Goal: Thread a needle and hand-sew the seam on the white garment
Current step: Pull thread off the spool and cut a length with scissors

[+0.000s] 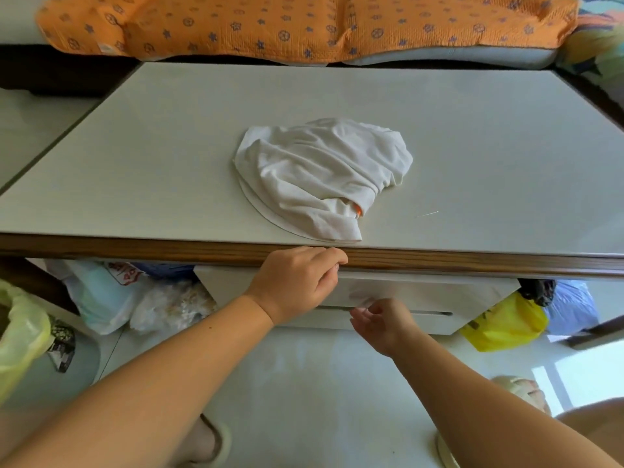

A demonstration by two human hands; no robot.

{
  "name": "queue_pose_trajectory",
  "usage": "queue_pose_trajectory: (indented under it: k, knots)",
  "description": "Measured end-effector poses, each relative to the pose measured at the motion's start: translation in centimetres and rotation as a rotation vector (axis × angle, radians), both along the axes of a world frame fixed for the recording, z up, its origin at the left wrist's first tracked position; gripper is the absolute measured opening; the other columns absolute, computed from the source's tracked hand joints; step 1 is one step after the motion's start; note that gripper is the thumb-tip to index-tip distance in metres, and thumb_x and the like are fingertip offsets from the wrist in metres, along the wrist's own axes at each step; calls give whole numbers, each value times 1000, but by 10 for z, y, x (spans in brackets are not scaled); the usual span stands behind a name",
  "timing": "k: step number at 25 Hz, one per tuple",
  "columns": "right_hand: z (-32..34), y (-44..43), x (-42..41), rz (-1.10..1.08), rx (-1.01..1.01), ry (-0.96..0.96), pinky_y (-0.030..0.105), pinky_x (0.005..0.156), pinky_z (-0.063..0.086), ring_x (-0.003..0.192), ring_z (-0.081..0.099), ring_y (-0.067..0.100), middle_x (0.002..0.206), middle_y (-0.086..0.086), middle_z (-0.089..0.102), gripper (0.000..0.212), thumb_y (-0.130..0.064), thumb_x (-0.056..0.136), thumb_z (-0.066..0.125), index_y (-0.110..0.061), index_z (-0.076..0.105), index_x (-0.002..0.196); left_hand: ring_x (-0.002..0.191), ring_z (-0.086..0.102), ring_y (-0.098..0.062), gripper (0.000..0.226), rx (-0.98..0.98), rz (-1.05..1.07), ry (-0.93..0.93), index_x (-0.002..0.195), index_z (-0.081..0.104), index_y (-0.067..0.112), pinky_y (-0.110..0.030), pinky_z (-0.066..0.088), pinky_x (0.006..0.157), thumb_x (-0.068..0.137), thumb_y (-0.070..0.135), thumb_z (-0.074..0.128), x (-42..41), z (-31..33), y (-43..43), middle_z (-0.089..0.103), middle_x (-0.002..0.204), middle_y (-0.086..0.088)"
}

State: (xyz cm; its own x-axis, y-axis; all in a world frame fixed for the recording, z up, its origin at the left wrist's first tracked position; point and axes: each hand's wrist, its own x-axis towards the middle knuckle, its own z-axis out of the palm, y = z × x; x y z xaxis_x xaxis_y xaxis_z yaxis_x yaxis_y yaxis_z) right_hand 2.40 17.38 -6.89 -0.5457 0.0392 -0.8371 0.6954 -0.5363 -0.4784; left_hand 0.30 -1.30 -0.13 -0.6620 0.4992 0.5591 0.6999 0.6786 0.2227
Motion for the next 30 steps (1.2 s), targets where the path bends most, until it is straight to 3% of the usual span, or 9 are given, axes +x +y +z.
queue_pose_trajectory:
  k: [2, 6, 9, 12, 16, 20, 23, 25, 30]
  knots:
    - [18, -3, 9, 256, 178, -34, 41, 78, 56, 87, 67, 31, 102, 20, 61, 32, -1, 96, 36, 9, 49, 123, 55, 59, -14, 19, -22, 5, -27, 92, 72, 18, -28, 47, 43, 88, 17, 53, 1, 0, -7, 62, 62, 9]
    - [94, -13, 31, 1193, 494, 106, 32, 66, 58, 74, 71, 24, 101, 15, 72, 33, -18, 103, 41, -5, 50, 132, 65, 63, -14, 26, -130, 22, -226, 93, 73, 28, -25, 48, 54, 88, 26, 47, 11, 3, -14, 67, 70, 11]
    - [121, -18, 22, 1123, 1007, 538, 28, 67, 52, 72, 62, 14, 90, 1, 69, 26, -18, 99, 41, -19, 65, 108, 86, 61, -12, 24, -304, 174, -589, 106, 68, 37, -30, 46, 70, 96, 30, 48, 13, 15, -11, 66, 92, 12]
    - [101, -11, 11, 1301, 1366, 584, 32, 83, 48, 95, 57, 22, 106, 5, 65, 30, -16, 97, 39, -16, 67, 107, 86, 58, -14, 29, -390, 226, -902, 116, 66, 31, -27, 43, 68, 101, 25, 43, 10, 19, -18, 65, 110, 4]
    - [68, -6, 2, 1561, 1303, 426, 25, 57, 43, 76, 58, 23, 88, 8, 67, 27, -11, 93, 45, -11, 72, 95, 83, 55, -11, 31, -343, 283, -1012, 127, 62, 23, -23, 44, 72, 101, 15, 47, -2, 14, -49, 65, 113, 0]
    - [52, -29, -8, 1644, 1310, 539, 25, 60, 44, 92, 66, 25, 103, 7, 71, 26, -14, 94, 49, -15, 71, 107, 105, 61, -17, 34, -407, 265, -1024, 129, 63, 23, -26, 47, 86, 95, 19, 59, -2, -8, -57, 67, 119, -1]
    - [34, -53, -17, 1792, 1343, 498, 30, 75, 52, 87, 64, 23, 104, 2, 67, 27, -14, 96, 49, -22, 69, 113, 85, 65, -19, 23, -545, 207, -1002, 101, 72, 31, -30, 49, 70, 91, 47, 61, 5, -26, -44, 70, 84, 3]
    - [24, -63, -20, 1887, 1358, 448, 30, 71, 48, 82, 55, 21, 97, 0, 59, 26, -13, 97, 47, -21, 66, 113, 74, 67, -19, 41, -643, 182, -1001, 95, 70, 28, -28, 47, 63, 88, 65, 53, 9, -33, -34, 65, 63, 3]
    - [16, -61, -13, 1967, 1316, 415, 30, 71, 45, 95, 62, 22, 109, 2, 64, 28, -21, 96, 49, -18, 63, 120, 69, 57, -18, 39, -882, 196, -911, 99, 71, 18, -27, 35, 53, 94, 52, 53, 8, -48, -23, 51, 62, 6]
